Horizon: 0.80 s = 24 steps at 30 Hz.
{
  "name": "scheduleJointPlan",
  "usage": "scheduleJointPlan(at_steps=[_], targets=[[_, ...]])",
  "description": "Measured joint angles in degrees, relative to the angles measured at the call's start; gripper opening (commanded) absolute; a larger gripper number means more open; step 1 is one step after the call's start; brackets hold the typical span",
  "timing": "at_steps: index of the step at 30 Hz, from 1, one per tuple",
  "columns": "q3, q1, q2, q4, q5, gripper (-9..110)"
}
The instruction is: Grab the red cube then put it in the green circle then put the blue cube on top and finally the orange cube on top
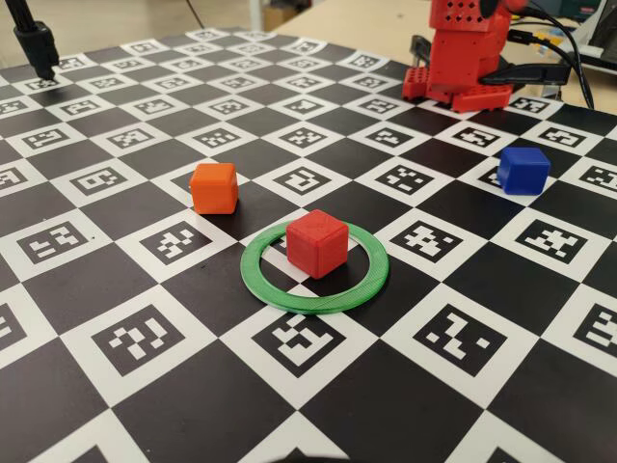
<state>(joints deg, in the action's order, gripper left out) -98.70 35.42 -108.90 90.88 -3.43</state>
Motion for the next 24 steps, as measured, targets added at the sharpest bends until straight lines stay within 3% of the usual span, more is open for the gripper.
scheduleJointPlan(at_steps=[24], targets=[[-19.42,6.77,5.63,-23.20,1.32,46]])
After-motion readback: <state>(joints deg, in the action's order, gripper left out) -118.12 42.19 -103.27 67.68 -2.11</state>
